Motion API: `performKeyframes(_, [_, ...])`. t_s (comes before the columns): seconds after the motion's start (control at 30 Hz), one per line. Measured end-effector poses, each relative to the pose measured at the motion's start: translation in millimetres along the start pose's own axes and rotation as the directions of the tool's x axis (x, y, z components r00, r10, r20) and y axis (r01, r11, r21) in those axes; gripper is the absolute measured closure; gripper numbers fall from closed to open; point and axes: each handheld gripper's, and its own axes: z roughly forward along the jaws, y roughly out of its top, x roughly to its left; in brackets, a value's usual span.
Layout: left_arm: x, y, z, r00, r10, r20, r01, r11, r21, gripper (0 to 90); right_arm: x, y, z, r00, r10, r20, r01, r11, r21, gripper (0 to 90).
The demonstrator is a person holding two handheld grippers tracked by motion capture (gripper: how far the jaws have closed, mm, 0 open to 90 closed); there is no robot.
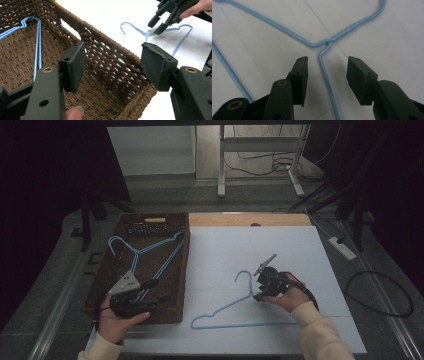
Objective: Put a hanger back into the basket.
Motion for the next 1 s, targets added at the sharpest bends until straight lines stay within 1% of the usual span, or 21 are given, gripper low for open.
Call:
performKeyframes(0.1, [-0.4, 0.2, 0.0, 1.0, 0.003, 0.0, -0.003, 1.0, 0.0, 36.7, -1.1, 3.0, 8.6, 0.9992, -0.04, -0.002, 0.04, 0.997, 0.066, 59.5])
performKeyframes(0.17, [-0.4, 0.2, 0.3, 1.0, 0.003, 0.001, -0.003, 1.0, 0.002, 36.8, -1.7, 4.9, 8.8, 0.9985, -0.054, 0.007, 0.054, 0.996, 0.076, 64.7])
performKeyframes(0.23, [-0.6, 0.2, 0.7, 1.0, 0.003, 0.001, -0.003, 1.0, 0.001, 36.7, -2.7, 7.1, 9.2, 0.9971, -0.076, 0.005, 0.075, 0.993, 0.094, 67.3])
performKeyframes(0.3, [-1.1, 0.3, 1.0, 1.0, 0.005, 0.001, -0.005, 1.0, 0.002, 36.7, -0.9, 9.8, 9.8, 0.9923, -0.124, 0.005, 0.122, 0.986, 0.115, 74.3])
performKeyframes(0.33, [-1.1, 0.3, 1.0, 1.0, 0.005, 0.001, -0.005, 1.0, 0.002, 36.7, 2.3, 12.3, 10.4, 0.9873, -0.159, -0.002, 0.157, 0.978, 0.134, 79.1])
performKeyframes(0.37, [-1.3, 0.4, 1.0, 1.0, 0.006, 0.001, -0.006, 1.0, 0.002, 36.8, 5.1, 14.4, 10.8, 0.9838, -0.18, -0.003, 0.178, 0.972, 0.153, 83.8])
performKeyframes(0.47, [-1.6, 0.6, 0.6, 1.0, 0.006, 0.0, -0.006, 1.0, 0.0, 36.8, 9.6, 18.5, 11.9, 0.9761, -0.217, 0.0, 0.213, 0.959, 0.188, 86.2])
performKeyframes(0.5, [-1.6, 0.7, 0.4, 1.0, 0.007, 0.0, -0.007, 1.0, 0.0, 36.8, 10.0, 18.8, 11.9, 0.9737, -0.228, -0.001, 0.224, 0.956, 0.191, 86.5])
performKeyframes(0.57, [-2.0, 0.9, 0.2, 1.0, 0.008, 0.001, -0.008, 1.0, -0.001, 36.7, 11.0, 18.0, 11.8, 0.9685, -0.249, 0.0, 0.245, 0.952, 0.184, 87.2])
performKeyframes(0.7, [-2.4, 1.3, 0.4, 1.0, 0.01, 0.002, -0.01, 1.0, -0.001, 36.8, 15.7, 14.7, 9.9, 0.9534, -0.301, 0.024, 0.293, 0.941, 0.171, 87.7])
performKeyframes(0.73, [-2.6, 1.5, 0.7, 0.9999, 0.01, 0.003, -0.01, 1.0, 0.0, 36.8, 15.7, 14.7, 9.9, 0.9534, -0.301, 0.024, 0.293, 0.941, 0.171, 87.7])
performKeyframes(0.77, [-3.0, 1.6, 1.0, 1.0, 0.01, 0.002, -0.01, 1.0, 0.0, 36.8, 16.3, 12.3, 6.0, 0.9495, -0.313, 0.026, 0.307, 0.942, 0.139, 87.7])
performKeyframes(0.8, [-3.2, 1.7, 1.2, 0.9999, 0.01, 0.003, -0.01, 1.0, 0.0, 36.8, 16.3, 12.3, 6.0, 0.9495, -0.313, 0.026, 0.307, 0.942, 0.139, 87.7])
performKeyframes(0.83, [-3.5, 1.9, 1.5, 0.9999, 0.012, 0.003, -0.012, 0.9999, 0.001, 36.8, 16.3, 11.4, 4.1, 0.9486, -0.315, 0.025, 0.31, 0.942, 0.127, 87.7])
performKeyframes(0.87, [-3.8, 1.9, 1.9, 0.9999, 0.012, 0.004, -0.012, 0.9999, 0.001, 36.8, 16.6, 9.8, 0.8, 0.9474, -0.319, 0.024, 0.315, 0.943, 0.106, 87.8])
performKeyframes(0.9, [-4.4, 2.2, 2.7, 0.9999, 0.013, 0.005, -0.013, 0.9999, 0.004, 36.8, 17.7, 7.1, -5.1, 0.9452, -0.326, 0.026, 0.323, 0.944, 0.071, 87.8])
performKeyframes(0.93, [-4.4, 2.2, 2.7, 0.9999, 0.013, 0.005, -0.013, 0.9999, 0.004, 36.8, 18.6, 6.0, -7.4, 0.9448, -0.326, 0.03, 0.324, 0.944, 0.059, 87.8])
performKeyframes(0.97, [-4.8, 2.4, 3.3, 0.9999, 0.014, 0.006, -0.014, 0.9999, 0.005, 36.8, 18.6, 6.0, -7.4, 0.9448, -0.326, 0.03, 0.324, 0.944, 0.059, 87.8])
performKeyframes(1.0, [-5.3, 2.7, 3.8, 0.9999, 0.015, 0.008, -0.015, 0.9999, 0.006, 36.8, 19.5, 4.8, -10.5, 0.943, -0.331, 0.033, 0.33, 0.943, 0.046, 87.8])
